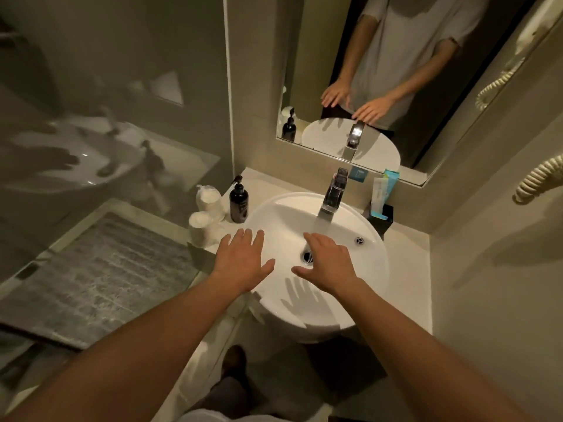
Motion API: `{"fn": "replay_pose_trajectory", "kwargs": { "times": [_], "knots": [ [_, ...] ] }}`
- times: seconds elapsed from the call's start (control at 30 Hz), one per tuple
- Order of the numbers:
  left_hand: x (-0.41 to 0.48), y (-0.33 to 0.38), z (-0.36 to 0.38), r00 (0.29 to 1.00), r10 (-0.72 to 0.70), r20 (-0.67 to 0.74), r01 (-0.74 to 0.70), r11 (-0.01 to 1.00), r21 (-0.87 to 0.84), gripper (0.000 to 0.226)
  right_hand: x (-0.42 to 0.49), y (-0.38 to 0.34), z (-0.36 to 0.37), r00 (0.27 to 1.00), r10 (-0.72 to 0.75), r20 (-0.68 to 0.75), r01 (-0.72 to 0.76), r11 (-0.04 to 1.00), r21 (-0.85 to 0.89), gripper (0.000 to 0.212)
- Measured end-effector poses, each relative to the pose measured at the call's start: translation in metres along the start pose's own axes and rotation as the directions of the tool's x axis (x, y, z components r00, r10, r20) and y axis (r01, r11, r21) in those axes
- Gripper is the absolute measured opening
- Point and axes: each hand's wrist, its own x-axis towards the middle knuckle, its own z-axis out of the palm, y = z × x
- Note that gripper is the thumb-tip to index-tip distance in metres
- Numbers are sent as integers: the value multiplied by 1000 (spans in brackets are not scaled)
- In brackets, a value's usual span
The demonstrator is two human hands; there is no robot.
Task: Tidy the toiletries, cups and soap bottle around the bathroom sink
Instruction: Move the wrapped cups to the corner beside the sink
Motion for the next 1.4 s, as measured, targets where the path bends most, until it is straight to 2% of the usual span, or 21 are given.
{"fn": "replay_pose_trajectory", "kwargs": {
  "times": [0.3,0.53,0.73,0.87,1.1,1.4],
  "knots": [
    [-3,-63,-2,989,-149,13,149,988,-31,81,48,-57,4,983,-162,84,162,987,7,87],
    [1,-119,5,971,-240,15,240,965,-108,69,89,-111,13,952,-264,154,262,964,37,84],
    [17,-160,12,962,-274,15,271,942,-197,63,133,-146,18,930,-293,221,271,955,122,79],
    [34,-179,23,956,-282,75,292,918,-268,63,162,-163,24,922,-290,257,257,954,155,81],
    [60,-201,44,962,-218,161,265,886,-381,83,199,-180,42,898,-290,330,257,956,140,84],
    [93,-213,50,970,-106,220,206,839,-503,72,222,-197,58,852,-359,382,329,933,143,77]
  ]
}}
